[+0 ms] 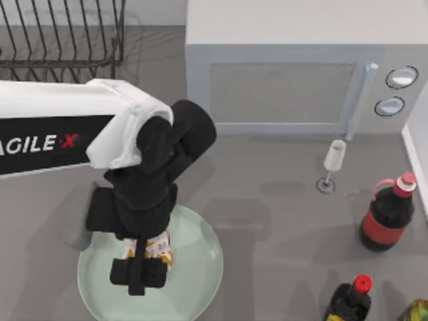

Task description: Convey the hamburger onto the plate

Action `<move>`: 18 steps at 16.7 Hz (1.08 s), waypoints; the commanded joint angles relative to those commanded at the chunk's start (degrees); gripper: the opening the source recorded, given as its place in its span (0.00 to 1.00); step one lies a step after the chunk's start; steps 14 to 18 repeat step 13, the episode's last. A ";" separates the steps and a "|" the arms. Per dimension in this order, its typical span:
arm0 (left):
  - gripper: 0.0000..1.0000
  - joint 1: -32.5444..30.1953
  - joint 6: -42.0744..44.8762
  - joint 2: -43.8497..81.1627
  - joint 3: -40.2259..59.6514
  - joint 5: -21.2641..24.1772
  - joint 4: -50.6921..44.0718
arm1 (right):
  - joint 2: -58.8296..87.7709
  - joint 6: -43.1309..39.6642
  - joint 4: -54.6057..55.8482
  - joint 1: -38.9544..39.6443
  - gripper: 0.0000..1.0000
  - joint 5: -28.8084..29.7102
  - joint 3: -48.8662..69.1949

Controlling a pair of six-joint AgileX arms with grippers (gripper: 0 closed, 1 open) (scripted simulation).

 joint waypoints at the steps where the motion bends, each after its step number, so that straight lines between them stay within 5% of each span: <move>1: 0.53 0.00 0.00 0.00 0.00 0.00 0.00 | 0.00 0.00 0.00 0.00 1.00 0.00 0.00; 7: 0.98 0.00 0.00 0.00 0.00 0.00 0.00 | 0.00 0.00 0.00 0.00 1.00 0.00 0.00; 18: 1.00 0.00 0.00 0.00 0.00 0.00 0.00 | 0.00 0.00 0.00 0.00 1.00 0.00 0.00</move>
